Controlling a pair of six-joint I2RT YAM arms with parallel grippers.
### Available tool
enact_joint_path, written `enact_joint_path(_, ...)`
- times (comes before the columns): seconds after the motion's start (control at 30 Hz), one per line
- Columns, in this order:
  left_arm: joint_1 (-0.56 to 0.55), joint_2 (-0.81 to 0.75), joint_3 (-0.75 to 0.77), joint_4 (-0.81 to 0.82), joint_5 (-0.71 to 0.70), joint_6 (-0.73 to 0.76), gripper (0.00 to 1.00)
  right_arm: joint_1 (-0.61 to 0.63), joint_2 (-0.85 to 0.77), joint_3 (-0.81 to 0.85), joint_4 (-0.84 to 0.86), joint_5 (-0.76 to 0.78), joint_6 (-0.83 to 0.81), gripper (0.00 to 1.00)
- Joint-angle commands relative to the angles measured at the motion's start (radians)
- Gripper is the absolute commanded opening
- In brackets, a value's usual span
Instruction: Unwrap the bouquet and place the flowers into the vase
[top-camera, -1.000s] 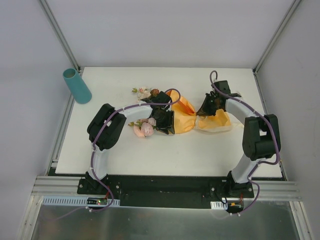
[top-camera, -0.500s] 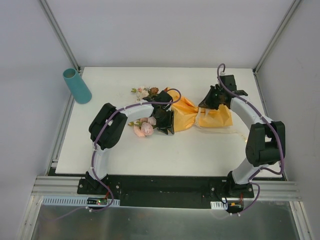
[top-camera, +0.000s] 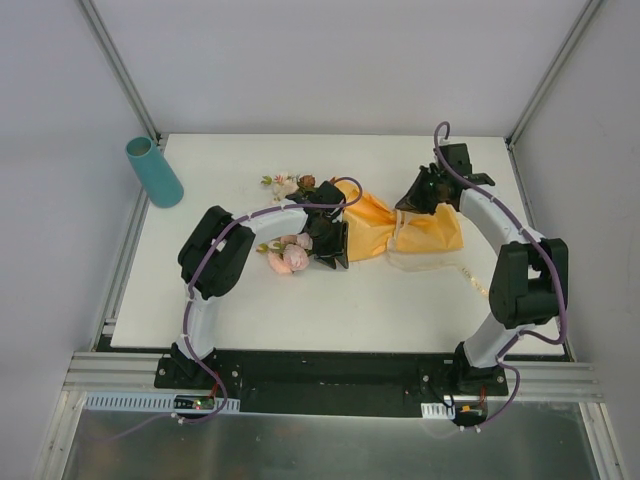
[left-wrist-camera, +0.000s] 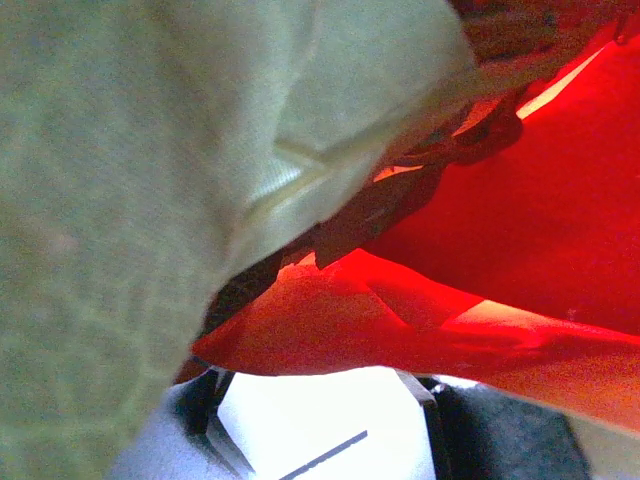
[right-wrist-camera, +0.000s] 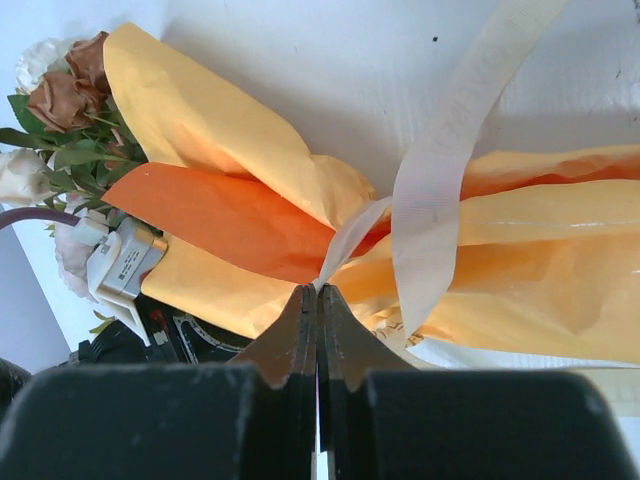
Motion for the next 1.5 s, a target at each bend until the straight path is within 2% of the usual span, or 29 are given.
enact_joint_path(0.0, -0.004, 0.023, 0.008, -0.051, -0.038, 0.008, 0.38, -0.006, -0.021, 0.074, -0.028, 0.041, 0.003, 0.0)
enact_joint_path(0.2, -0.004, 0.023, 0.004, -0.051, -0.04, 0.008, 0.38, -0.043, -0.032, 0.179, -0.028, 0.116, 0.043, 0.0)
enact_joint_path(0.47, -0.004, 0.023, 0.004, -0.054, -0.041, 0.01, 0.38, -0.049, -0.084, 0.197, 0.066, 0.162, 0.109, 0.0)
enact_joint_path(0.83, -0.003, 0.003, -0.003, -0.055, -0.05, 0.015, 0.38, -0.091, -0.178, 0.413, 0.149, 0.326, 0.024, 0.0)
enact_joint_path(1.07, -0.004, 0.001, -0.001, -0.055, -0.05, 0.011, 0.38, -0.092, -0.268, 0.389, 0.399, 0.36, -0.089, 0.0)
enact_joint_path(1.37, -0.004, -0.007, -0.003, -0.055, -0.05, 0.01, 0.38, -0.092, -0.264, 0.476, 0.701, 0.361, -0.183, 0.0)
enact_joint_path(1.47, -0.004, -0.014, -0.004, -0.057, -0.047, 0.008, 0.39, -0.092, -0.238, 0.544, 0.751, 0.387, -0.258, 0.0)
